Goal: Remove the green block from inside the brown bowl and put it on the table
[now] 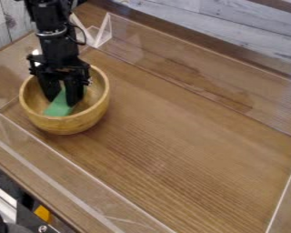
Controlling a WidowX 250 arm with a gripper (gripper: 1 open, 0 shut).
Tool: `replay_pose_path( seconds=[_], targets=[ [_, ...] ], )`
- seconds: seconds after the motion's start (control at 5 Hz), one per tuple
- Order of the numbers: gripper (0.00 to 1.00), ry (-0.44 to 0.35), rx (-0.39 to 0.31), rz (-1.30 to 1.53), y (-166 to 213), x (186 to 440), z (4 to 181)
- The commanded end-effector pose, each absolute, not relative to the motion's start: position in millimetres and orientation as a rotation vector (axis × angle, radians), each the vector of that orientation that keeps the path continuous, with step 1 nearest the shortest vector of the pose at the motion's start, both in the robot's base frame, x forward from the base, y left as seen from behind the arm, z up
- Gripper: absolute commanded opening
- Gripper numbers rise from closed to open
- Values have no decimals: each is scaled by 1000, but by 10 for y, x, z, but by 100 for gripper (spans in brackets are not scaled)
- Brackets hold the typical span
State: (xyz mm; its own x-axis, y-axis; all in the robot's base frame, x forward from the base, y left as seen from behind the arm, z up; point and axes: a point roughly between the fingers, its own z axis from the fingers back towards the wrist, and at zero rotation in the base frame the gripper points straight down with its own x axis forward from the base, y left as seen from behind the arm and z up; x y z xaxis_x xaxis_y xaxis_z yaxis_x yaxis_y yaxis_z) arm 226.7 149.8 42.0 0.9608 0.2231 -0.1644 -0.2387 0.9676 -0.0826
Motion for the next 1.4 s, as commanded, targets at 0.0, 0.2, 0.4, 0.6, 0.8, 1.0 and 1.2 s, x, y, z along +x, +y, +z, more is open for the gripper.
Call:
replay_pose_path(
  seconds=[0.0,0.2,0.4,0.6,0.8,1.0,1.2],
  targets=[
    [0,87,-67,229,1522,2339,635],
    [0,86,-67,230,1518,2340,642],
    [0,85,-66,232,1514,2341,650],
    [0,84,-66,233,1510,2342,656],
    [0,85,-65,234,1507,2343,656],
    [0,85,-65,236,1504,2343,654],
    [0,85,-64,238,1501,2344,649]
  ],
)
